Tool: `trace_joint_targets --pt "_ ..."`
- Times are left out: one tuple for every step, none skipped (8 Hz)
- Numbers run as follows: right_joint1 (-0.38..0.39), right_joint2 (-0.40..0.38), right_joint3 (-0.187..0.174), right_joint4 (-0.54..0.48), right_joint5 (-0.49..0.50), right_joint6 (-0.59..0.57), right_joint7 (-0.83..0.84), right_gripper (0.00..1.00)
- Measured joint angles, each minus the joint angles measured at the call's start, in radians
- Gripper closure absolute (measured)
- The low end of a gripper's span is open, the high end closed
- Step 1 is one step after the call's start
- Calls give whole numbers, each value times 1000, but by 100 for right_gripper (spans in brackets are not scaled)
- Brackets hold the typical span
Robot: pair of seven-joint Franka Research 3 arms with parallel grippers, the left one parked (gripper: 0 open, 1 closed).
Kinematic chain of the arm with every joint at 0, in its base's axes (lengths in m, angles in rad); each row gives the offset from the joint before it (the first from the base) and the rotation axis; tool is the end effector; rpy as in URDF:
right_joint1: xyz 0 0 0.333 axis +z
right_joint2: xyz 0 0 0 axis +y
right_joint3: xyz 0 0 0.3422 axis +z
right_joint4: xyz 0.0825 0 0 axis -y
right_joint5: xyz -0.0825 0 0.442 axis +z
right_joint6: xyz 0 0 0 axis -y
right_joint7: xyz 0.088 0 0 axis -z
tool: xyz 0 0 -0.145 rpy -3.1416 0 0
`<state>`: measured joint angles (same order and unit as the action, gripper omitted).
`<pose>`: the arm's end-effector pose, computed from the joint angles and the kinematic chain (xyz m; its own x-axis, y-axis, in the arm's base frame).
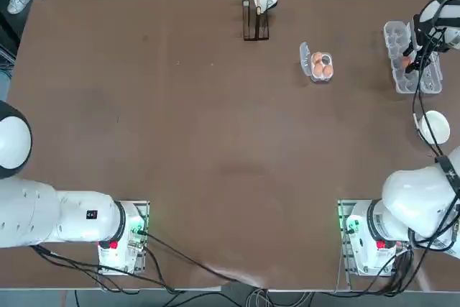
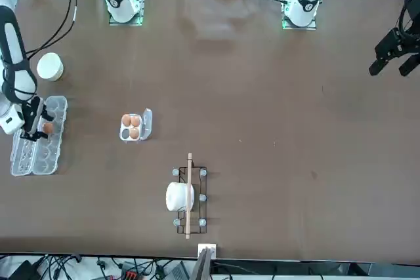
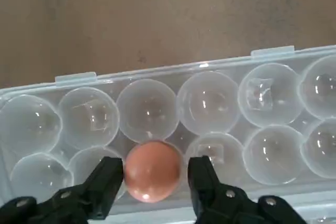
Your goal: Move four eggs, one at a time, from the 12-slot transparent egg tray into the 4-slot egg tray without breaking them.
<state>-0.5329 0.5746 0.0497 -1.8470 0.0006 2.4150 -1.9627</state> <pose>0.6159 -0.3239 0.1524 0.0994 0.9947 0.0276 0.9950 -0.0995 0.0049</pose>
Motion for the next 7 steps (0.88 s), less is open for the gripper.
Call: trace_joint_targets --pt "0 3 0 4 0 0 -1 24" --pt "0 5 0 7 0 0 -1 24" --pt "0 5 0 8 0 0 -1 24" --pt "0 5 0 8 0 -1 -2 25" --pt "-1 6 0 8 0 -1 -2 26" --pt "-1 6 0 8 0 -2 -2 27" --pt "-1 6 0 8 0 -2 -2 27"
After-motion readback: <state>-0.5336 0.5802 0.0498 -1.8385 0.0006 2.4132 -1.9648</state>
